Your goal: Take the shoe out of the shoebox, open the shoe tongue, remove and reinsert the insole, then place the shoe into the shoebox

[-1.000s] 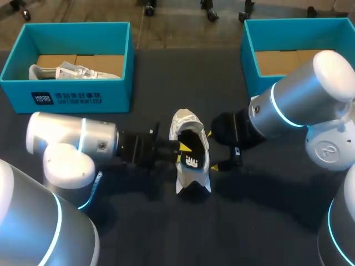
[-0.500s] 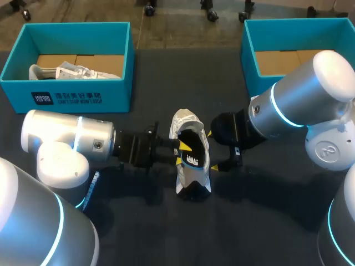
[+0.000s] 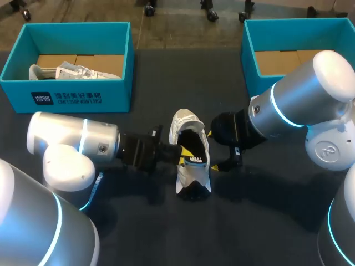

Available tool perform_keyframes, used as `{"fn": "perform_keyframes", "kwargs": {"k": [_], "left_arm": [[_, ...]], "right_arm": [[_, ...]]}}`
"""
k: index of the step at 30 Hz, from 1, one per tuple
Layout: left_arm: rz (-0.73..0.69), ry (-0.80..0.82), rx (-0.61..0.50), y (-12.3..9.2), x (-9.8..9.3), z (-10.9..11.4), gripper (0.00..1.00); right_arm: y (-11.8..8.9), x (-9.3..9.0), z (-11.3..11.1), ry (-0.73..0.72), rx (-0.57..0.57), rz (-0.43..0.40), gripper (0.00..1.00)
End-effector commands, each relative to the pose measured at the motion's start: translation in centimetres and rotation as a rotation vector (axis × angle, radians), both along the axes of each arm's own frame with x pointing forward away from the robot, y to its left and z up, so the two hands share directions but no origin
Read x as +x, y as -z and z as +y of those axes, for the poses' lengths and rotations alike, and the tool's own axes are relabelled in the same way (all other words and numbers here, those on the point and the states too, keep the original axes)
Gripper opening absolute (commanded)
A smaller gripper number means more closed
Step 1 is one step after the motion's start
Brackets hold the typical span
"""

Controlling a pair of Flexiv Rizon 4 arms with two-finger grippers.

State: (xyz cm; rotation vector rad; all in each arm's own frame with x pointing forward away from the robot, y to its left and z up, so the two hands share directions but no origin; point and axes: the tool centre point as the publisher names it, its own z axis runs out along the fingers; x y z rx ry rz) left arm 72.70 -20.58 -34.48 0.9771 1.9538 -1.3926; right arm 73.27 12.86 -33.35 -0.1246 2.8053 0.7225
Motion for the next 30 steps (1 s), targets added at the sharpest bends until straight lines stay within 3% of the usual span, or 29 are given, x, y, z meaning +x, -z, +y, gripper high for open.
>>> {"fn": "perform_keyframes", "kwargs": {"k": [1, 6, 7, 8, 9, 12, 14, 19, 21, 23, 30], "left_arm": [[-0.009, -0.005, 0.002, 0.9, 1.0, -0.5, 0.00], [-0.004, -0.019, 0.006, 0.6, 1.2, -0.2, 0.00], [-0.003, -0.020, 0.005, 0.4, 1.0, -0.1, 0.08], [0.000, -0.019, 0.003, 0.1, 0.8, 0.0, 0.29], [0.000, -0.013, -0.003, -0.3, 0.5, 0.1, 0.57], [-0.002, 0.001, -0.018, -1.1, 0.0, 0.3, 0.50], [-0.003, 0.008, -0.018, -1.3, -0.3, 0.3, 0.33], [-0.002, 0.017, -0.017, -1.4, -0.7, 0.3, 0.25], [0.004, 0.024, -0.017, -1.3, -0.9, 0.1, 0.16], [0.004, 0.032, -0.010, -1.2, -1.2, 0.0, 0.00], [-0.041, 0.061, 0.002, 0.1, -0.3, -0.4, 0.00]], "right_arm": [[0.1, 0.0, 0.0, 0.000, 0.001, 0.000, 1.00], [0.1, 0.0, 0.0, 0.000, 0.001, 0.000, 1.00], [0.1, 0.0, 0.0, 0.000, 0.001, 0.000, 1.00], [0.1, 0.0, 0.0, 0.000, 0.001, 0.000, 1.00], [0.1, 0.0, 0.0, 0.000, 0.001, 0.000, 1.00], [0.1, 0.0, 0.0, 0.000, 0.001, 0.000, 1.00], [0.1, 0.0, 0.0, 0.000, 0.001, 0.000, 1.00], [0.1, 0.0, 0.0, 0.000, 0.001, 0.000, 1.00], [0.1, 0.0, 0.0, 0.000, 0.001, 0.000, 1.00], [0.1, 0.0, 0.0, 0.000, 0.001, 0.000, 1.00], [0.1, 0.0, 0.0, 0.000, 0.001, 0.000, 1.00]]}}
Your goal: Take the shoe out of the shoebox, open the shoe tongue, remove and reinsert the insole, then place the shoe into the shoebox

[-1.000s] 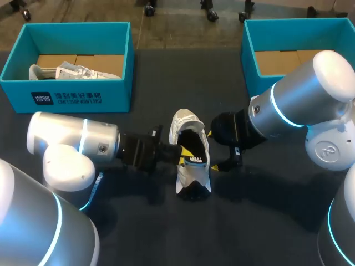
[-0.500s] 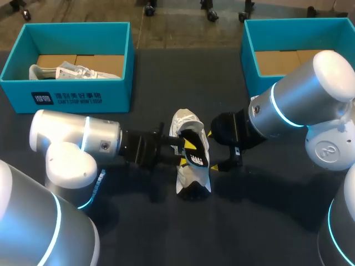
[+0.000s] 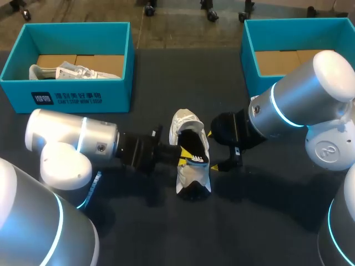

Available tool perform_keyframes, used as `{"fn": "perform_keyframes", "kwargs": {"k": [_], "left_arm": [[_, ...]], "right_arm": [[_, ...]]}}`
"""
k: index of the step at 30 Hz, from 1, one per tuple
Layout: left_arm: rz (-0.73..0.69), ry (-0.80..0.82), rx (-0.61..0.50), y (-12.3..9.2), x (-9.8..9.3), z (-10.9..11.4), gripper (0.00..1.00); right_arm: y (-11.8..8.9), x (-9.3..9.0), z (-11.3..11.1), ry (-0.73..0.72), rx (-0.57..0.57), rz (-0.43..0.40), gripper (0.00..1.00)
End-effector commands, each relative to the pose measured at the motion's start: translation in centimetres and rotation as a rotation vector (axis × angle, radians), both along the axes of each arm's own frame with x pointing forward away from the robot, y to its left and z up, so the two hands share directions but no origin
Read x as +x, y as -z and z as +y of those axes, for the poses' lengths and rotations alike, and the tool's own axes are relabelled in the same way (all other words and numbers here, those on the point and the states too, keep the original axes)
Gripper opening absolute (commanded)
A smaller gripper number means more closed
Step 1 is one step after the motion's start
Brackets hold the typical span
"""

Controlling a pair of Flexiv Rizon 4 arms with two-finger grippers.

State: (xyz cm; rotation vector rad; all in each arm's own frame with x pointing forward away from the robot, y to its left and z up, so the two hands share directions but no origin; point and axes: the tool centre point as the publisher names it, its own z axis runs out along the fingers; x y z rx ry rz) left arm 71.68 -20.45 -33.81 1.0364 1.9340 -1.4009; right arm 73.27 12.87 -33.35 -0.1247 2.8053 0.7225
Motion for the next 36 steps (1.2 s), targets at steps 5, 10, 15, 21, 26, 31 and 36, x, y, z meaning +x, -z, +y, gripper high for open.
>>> {"fn": "perform_keyframes", "kwargs": {"k": [5, 10, 15, 21, 26, 31, 36], "left_arm": [[-0.073, 0.030, 0.016, 1.5, 2.2, -0.2, 0.00], [-0.074, 0.013, 0.020, 1.6, 3.1, 0.0, 0.00], [-0.058, 0.015, -0.006, 0.3, 2.4, 0.1, 0.45], [-0.061, 0.036, -0.038, -1.4, 1.5, 0.0, 0.45], [-0.055, 0.052, -0.046, -1.8, 0.8, 0.0, 0.34], [-0.036, 0.070, -0.018, -0.5, 0.6, -0.4, 0.00], [-0.030, 0.075, 0.003, 1.0, 1.2, -0.5, 0.00]], "right_arm": [[0.1, 0.0, 0.0, 0.000, 0.001, 0.000, 1.00], [0.1, 0.0, 0.0, 0.000, 0.001, 0.000, 1.00], [0.1, 0.0, 0.0, 0.000, 0.001, 0.000, 1.00], [0.1, 0.0, 0.0, 0.000, 0.001, 0.000, 1.00], [0.1, 0.0, 0.0, 0.000, 0.001, 0.000, 1.00], [0.1, 0.0, 0.0, 0.000, 0.001, 0.000, 1.00], [0.1, 0.0, 0.0, 0.000, 0.001, 0.000, 1.00]]}}
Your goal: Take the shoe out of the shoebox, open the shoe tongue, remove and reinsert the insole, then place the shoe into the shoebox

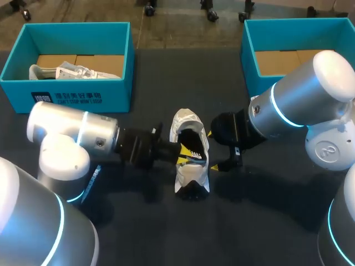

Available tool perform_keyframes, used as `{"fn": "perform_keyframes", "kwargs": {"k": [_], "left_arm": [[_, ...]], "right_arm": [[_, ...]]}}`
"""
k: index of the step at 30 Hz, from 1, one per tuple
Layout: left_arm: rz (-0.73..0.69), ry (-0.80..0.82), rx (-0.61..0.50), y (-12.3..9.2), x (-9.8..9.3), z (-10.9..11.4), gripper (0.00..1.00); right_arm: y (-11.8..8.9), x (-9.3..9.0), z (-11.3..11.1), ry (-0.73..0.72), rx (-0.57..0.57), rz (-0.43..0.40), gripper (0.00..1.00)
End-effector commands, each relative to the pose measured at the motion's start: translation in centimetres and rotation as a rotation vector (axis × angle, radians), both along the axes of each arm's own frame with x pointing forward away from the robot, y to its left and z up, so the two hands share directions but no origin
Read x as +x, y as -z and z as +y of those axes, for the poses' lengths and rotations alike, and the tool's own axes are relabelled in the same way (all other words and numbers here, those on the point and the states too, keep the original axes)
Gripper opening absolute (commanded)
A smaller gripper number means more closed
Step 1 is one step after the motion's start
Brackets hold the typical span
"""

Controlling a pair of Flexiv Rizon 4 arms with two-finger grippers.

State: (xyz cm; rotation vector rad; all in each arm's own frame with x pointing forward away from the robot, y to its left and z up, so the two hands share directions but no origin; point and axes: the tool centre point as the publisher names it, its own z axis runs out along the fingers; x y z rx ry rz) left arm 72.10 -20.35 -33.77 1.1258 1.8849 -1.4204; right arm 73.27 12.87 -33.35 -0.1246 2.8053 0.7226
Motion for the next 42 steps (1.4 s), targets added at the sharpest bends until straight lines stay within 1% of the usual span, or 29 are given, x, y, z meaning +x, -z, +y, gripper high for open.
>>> {"fn": "perform_keyframes", "kwargs": {"k": [1, 5, 8, 9, 10, 13, 15, 16, 19, 21, 26, 30, 31, 34, 38, 39, 42], "left_arm": [[0.000, 0.005, 0.016, 1.3, 0.9, -0.6, 0.00], [0.021, -0.008, 0.032, 2.2, 1.4, -0.6, 0.00], [0.030, -0.008, 0.020, 1.4, 0.8, -0.2, 0.00], [0.030, -0.008, 0.019, 1.1, 0.7, 0.0, 0.19], [0.033, -0.005, 0.018, 0.7, 0.5, 0.2, 0.42], [0.022, 0.001, 0.018, -0.4, 0.4, 0.7, 0.70], [0.011, 0.005, 0.022, -1.1, 0.5, 0.9, 0.81], [0.006, 0.007, 0.026, -1.4, 0.5, 1.0, 0.84], [0.001, 0.009, 0.026, -2.3, 0.7, 1.2, 0.88], [0.001, 0.010, 0.022, -2.8, 0.7, 1.3, 0.87], [-0.004, 0.024, 0.018, -3.9, 0.5, 1.3, 0.93], [0.003, 0.030, 0.023, -4.5, 0.5, 1.5, 0.90], [0.005, 0.031, 0.024, -4.6, 0.5, 1.5, 0.91], [0.009, 0.034, 0.026, -5.0, 0.6, 1.6, 0.85], [0.010, 0.069, 0.071, -6.1, 0.9, 1.9, 0.83], [0.013, 0.081, 0.087, -6.3, 1.1, 2.0, 0.83], [0.016, 0.115, 0.133, -6.9, 1.4, 2.4, 0.89]], "right_arm": [[0.1, 0.0, 0.0, 0.000, 0.001, 0.000, 1.00], [0.1, 0.0, 0.0, 0.000, 0.001, 0.000, 1.00], [0.1, 0.0, 0.0, 0.000, 0.001, 0.000, 1.00], [0.1, 0.0, 0.0, 0.000, 0.001, 0.000, 1.00], [0.1, 0.0, 0.0, 0.000, 0.001, 0.000, 1.00], [0.1, 0.0, 0.0, 0.000, 0.001, 0.000, 1.00], [0.1, 0.0, 0.0, 0.000, 0.001, 0.000, 1.00], [0.1, 0.0, 0.0, 0.000, 0.001, 0.000, 1.00], [0.1, 0.0, 0.0, 0.000, 0.001, 0.000, 1.00], [0.1, 0.0, 0.0, 0.000, 0.001, 0.000, 1.00], [0.1, 0.0, 0.0, 0.000, 0.001, 0.000, 1.00], [0.1, 0.0, 0.0, 0.000, 0.001, 0.000, 1.00], [0.1, 0.0, 0.0, 0.000, 0.001, 0.000, 1.00], [0.1, 0.0, 0.0, 0.000, 0.001, 0.000, 1.00], [0.1, 0.0, 0.0, 0.000, 0.001, 0.000, 1.00], [0.1, 0.0, 0.0, 0.000, 0.001, 0.000, 1.00], [0.1, 0.0, 0.0, 0.000, 0.001, 0.000, 1.00]]}}
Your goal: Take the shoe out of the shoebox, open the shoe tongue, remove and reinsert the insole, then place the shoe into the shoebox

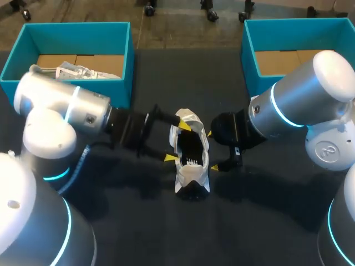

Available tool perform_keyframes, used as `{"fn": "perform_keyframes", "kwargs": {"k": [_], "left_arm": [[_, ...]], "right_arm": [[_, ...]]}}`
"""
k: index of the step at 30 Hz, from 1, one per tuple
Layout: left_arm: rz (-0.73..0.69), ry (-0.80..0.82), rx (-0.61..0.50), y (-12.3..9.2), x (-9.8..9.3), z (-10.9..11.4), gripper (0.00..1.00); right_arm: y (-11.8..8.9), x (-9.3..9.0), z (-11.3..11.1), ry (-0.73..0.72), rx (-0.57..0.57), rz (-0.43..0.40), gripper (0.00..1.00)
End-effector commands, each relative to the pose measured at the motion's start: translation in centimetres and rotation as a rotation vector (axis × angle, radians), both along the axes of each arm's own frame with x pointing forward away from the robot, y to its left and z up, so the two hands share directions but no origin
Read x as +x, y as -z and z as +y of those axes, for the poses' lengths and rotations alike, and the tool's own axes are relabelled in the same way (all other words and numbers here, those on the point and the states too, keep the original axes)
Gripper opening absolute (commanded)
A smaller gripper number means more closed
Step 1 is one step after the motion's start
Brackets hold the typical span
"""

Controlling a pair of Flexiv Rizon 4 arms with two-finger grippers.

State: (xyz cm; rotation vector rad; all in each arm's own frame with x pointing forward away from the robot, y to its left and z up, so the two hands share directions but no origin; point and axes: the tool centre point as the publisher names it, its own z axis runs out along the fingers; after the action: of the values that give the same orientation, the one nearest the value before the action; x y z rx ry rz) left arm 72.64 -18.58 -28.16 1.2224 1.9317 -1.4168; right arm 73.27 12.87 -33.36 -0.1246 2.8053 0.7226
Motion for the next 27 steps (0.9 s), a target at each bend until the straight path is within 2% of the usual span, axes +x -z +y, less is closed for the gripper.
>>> {"fn": "perform_keyframes", "kwargs": {"k": [1, 4, 17, 27], "left_arm": [[0.005, 0.064, 0.085, -1.4, 1.0, 0.7, 0.93], [0.008, 0.101, 0.126, -1.9, 1.3, 1.1, 1.00], [-0.029, 0.266, 0.312, -3.0, 2.4, 1.2, 1.00], [-0.015, 0.390, 0.517, -2.9, 3.0, 2.2, 1.00]], "right_arm": [[0.1, 0.0, 0.0, 0.000, 0.001, 0.000, 1.00], [0.1, 0.0, 0.0, 0.000, 0.001, 0.000, 1.00], [0.1, 0.0, 0.0, 0.000, 0.001, 0.000, 1.00], [-0.6, -0.8, -3.7, 0.086, -0.026, 0.044, 1.00]]}}
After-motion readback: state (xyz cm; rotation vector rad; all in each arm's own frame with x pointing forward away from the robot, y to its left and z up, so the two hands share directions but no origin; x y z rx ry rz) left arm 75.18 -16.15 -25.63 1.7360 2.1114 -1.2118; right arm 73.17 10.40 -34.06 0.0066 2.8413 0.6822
